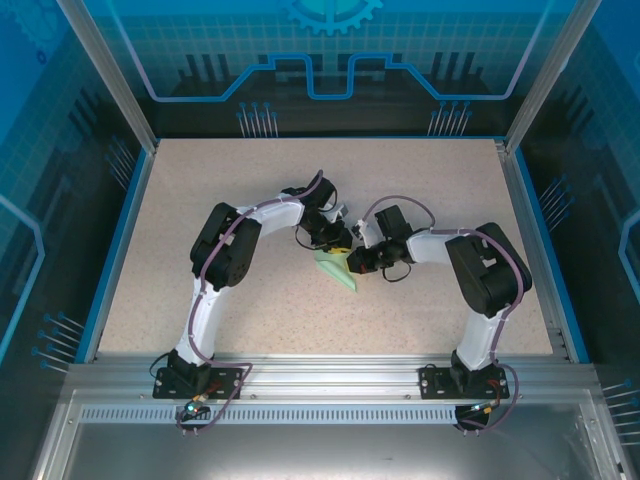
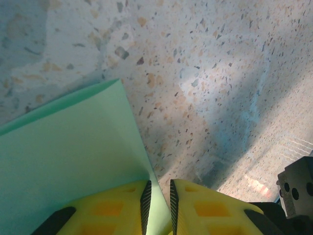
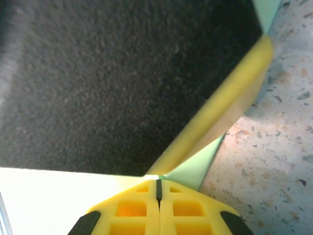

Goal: Fold a paper plane with a square sheet of paper (fold left side to right side)
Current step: Third fold the triangle at the center of the table.

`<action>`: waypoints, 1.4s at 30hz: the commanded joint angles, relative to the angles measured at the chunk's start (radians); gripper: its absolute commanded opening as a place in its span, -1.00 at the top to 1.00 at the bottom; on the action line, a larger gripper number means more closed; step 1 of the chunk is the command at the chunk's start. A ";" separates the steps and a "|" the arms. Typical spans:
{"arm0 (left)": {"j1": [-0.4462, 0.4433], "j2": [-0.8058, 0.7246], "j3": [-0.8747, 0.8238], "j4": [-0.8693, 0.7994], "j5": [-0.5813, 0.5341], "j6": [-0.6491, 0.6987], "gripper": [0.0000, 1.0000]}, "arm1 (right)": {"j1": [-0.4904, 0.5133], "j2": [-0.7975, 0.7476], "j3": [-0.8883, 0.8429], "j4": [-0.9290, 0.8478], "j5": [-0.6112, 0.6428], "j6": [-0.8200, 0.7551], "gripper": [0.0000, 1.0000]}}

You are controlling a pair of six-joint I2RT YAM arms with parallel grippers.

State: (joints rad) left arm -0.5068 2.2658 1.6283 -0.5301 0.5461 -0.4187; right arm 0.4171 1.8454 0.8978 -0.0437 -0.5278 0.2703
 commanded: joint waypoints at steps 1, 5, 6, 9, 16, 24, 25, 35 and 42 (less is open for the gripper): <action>-0.013 0.055 -0.021 -0.065 -0.058 -0.002 0.53 | -0.021 0.018 0.034 -0.006 -0.024 0.009 1.00; -0.014 0.055 -0.022 -0.063 -0.059 -0.003 0.53 | -0.020 0.025 0.038 -0.018 -0.016 0.009 1.00; -0.014 0.057 -0.022 -0.063 -0.059 -0.004 0.53 | -0.021 0.025 0.038 -0.019 -0.016 0.009 1.00; -0.014 0.058 -0.020 -0.064 -0.058 -0.004 0.53 | -0.021 0.023 0.044 -0.021 -0.021 0.009 1.00; -0.014 0.059 -0.021 -0.064 -0.060 -0.003 0.53 | -0.028 0.015 0.032 -0.028 0.002 0.009 1.00; -0.014 0.060 -0.022 -0.064 -0.062 -0.004 0.54 | -0.034 0.016 0.027 -0.022 -0.004 0.012 1.00; -0.014 0.060 -0.022 -0.064 -0.061 -0.004 0.53 | -0.035 0.020 0.030 -0.022 -0.007 0.011 1.00; -0.015 0.060 -0.022 -0.061 -0.060 -0.006 0.53 | -0.033 0.061 0.056 -0.054 -0.033 -0.003 1.00; -0.012 0.033 -0.019 -0.062 -0.055 -0.006 0.48 | -0.033 0.086 0.067 -0.099 -0.008 -0.003 1.00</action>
State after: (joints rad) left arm -0.5072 2.2658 1.6283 -0.5285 0.5472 -0.4191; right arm 0.3985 1.8931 0.9531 -0.0906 -0.5583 0.2699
